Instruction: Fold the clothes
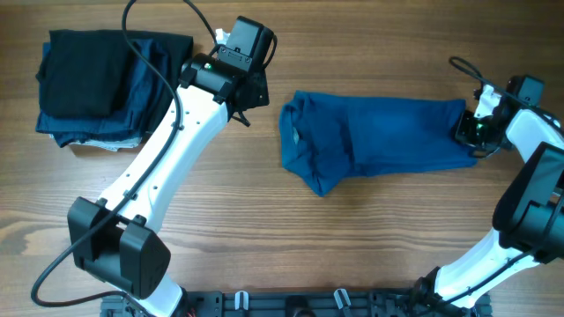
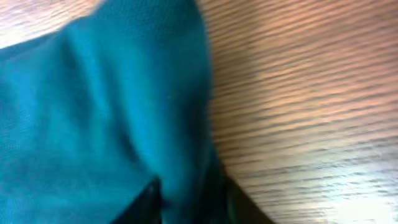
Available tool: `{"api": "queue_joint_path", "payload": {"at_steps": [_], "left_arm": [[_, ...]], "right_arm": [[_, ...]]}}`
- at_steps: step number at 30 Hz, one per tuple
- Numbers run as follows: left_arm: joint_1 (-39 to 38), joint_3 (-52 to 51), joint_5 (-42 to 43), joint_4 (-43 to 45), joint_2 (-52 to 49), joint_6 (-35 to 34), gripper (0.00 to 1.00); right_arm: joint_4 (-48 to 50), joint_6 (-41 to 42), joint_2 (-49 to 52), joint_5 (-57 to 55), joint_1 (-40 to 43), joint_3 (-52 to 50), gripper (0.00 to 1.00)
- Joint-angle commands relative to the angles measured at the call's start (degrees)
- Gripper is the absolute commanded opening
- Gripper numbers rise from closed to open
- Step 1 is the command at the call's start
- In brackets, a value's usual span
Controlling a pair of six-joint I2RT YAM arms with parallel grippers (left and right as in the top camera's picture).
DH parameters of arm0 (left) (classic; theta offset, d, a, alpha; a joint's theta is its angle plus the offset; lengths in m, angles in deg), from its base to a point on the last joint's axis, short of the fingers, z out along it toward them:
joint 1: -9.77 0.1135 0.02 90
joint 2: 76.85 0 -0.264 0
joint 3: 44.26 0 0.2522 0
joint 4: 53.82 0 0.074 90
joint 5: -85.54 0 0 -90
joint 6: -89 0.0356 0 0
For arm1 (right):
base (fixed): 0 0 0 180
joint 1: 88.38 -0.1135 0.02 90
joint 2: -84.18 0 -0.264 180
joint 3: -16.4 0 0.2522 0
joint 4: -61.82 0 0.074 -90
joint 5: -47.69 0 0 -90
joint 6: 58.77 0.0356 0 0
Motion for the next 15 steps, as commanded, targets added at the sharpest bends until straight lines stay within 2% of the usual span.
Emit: {"api": "queue_joint_path", "payload": {"at_steps": [1, 6, 15], "left_arm": [[0.26, -0.15, 0.33, -0.02, -0.44, -0.57, 0.08], [0.24, -0.15, 0.76, 0.22, -0.44, -0.57, 0.13], [1.46, -0.15, 1.6, 2.14, -0.46, -0.55, 0.14]], "right_arm": [[0.39, 0.9, -0.02, 0.55, 0.0, -1.07, 0.04], [-2.1, 2.6, -2.1, 0.72, 0.85, 2.91, 0.04], [-13.11, 1.57, -4.61, 2.64, 0.96, 13.55, 0.04]]}}
